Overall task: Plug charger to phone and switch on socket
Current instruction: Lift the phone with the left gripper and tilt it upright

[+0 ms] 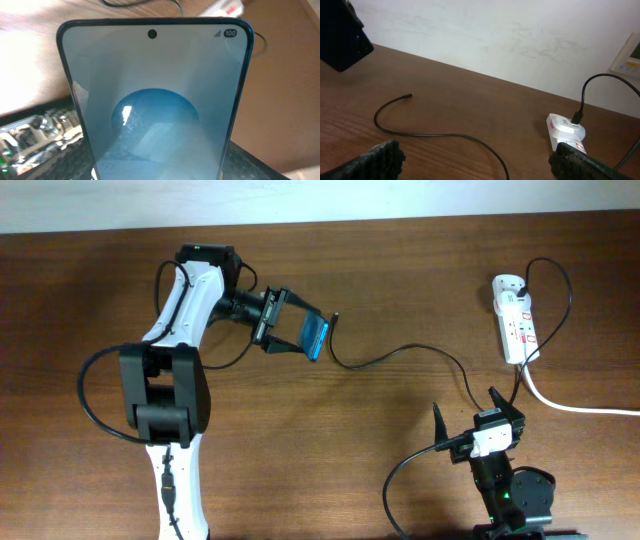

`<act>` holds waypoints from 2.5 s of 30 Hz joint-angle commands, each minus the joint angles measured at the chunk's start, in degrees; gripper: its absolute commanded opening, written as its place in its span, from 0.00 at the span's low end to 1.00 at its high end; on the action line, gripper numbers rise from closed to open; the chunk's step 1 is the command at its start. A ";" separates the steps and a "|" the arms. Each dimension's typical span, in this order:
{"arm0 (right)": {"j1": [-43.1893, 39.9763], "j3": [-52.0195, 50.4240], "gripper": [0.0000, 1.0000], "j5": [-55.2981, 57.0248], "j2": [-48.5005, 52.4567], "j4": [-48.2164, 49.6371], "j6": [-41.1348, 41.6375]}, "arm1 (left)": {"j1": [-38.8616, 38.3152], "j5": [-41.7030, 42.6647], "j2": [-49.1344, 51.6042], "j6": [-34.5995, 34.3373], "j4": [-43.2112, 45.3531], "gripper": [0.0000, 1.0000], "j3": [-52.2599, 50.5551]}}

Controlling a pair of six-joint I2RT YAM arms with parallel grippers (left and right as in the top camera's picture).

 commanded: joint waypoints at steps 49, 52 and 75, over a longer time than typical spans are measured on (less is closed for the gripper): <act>0.37 -0.42 0.98 0.26 -0.44 -0.24 0.44 | 1.14 5.29 0.24 -10.75 -4.11 0.00 1.38; 0.37 -0.42 0.98 0.26 -0.44 -0.24 0.44 | 1.14 5.29 0.24 -10.75 -4.11 0.00 1.38; 0.37 -0.42 0.98 0.26 -0.44 -0.24 0.44 | 1.14 5.27 0.24 -10.73 -4.11 0.00 1.38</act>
